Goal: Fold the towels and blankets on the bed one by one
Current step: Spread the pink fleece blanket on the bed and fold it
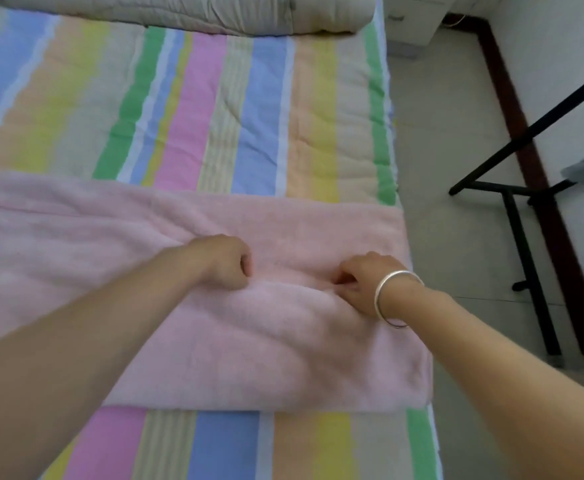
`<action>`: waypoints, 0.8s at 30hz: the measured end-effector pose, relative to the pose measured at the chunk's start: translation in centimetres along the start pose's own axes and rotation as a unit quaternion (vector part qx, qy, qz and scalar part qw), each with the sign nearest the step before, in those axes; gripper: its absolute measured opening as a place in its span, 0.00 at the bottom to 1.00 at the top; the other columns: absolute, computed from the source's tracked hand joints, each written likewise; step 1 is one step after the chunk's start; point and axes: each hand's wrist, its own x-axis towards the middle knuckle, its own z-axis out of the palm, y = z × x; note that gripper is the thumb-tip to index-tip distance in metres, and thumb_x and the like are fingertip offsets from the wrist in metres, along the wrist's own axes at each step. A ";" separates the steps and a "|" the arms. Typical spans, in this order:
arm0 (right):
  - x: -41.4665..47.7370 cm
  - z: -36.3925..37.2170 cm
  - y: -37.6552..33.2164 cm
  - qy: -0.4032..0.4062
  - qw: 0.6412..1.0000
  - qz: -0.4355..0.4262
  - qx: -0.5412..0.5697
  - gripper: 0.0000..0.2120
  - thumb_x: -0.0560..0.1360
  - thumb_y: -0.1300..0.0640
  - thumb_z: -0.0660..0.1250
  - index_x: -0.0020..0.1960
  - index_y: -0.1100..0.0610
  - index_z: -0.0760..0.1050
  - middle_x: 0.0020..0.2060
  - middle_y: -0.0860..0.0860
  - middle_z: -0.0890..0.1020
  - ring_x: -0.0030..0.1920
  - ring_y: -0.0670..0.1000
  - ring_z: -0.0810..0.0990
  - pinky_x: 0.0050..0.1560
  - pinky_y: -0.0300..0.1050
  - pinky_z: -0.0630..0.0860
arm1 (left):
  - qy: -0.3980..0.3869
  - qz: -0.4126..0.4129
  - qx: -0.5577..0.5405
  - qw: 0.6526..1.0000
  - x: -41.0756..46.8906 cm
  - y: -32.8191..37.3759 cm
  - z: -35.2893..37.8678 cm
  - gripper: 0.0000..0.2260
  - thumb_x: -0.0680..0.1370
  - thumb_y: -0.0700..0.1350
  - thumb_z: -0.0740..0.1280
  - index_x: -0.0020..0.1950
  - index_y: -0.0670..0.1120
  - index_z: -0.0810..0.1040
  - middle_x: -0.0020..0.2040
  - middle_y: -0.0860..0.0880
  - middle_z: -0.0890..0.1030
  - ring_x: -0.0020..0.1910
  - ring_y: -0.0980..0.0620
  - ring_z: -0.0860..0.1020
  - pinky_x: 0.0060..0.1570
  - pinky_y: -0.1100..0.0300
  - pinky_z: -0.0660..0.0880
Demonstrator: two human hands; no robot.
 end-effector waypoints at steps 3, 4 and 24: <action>-0.5 -0.2 0.8 -0.054 0.998 0.003 0.019 0.22 0.74 0.36 0.59 0.62 0.47 0.72 0.58 0.51 0.79 0.59 0.57 0.75 0.50 0.44 0.65 | -0.122 -0.040 0.062 0.990 0.1 0.6 -0.6 0.11 0.70 0.47 0.67 0.52 0.49 0.81 0.53 0.51 0.81 0.52 0.49 0.79 0.56 0.53 0.78; -0.9 0.0 1.0 -0.072 0.997 0.006 0.041 0.22 0.74 0.36 0.60 0.62 0.47 0.72 0.58 0.51 0.79 0.58 0.57 0.75 0.50 0.44 0.65 | -0.139 -0.044 0.076 0.986 0.1 0.8 -0.5 0.12 0.70 0.47 0.67 0.52 0.49 0.80 0.53 0.51 0.81 0.52 0.49 0.79 0.56 0.53 0.78; -0.6 -1.1 8.5 0.199 0.839 0.100 0.496 0.07 0.73 0.56 0.73 0.44 0.57 0.75 0.33 0.48 0.75 0.33 0.47 0.71 0.31 0.32 0.69 | 0.162 0.026 -0.201 0.966 -1.0 1.4 -4.2 0.16 0.73 0.59 0.71 0.47 0.47 0.78 0.48 0.52 0.80 0.51 0.51 0.78 0.55 0.55 0.72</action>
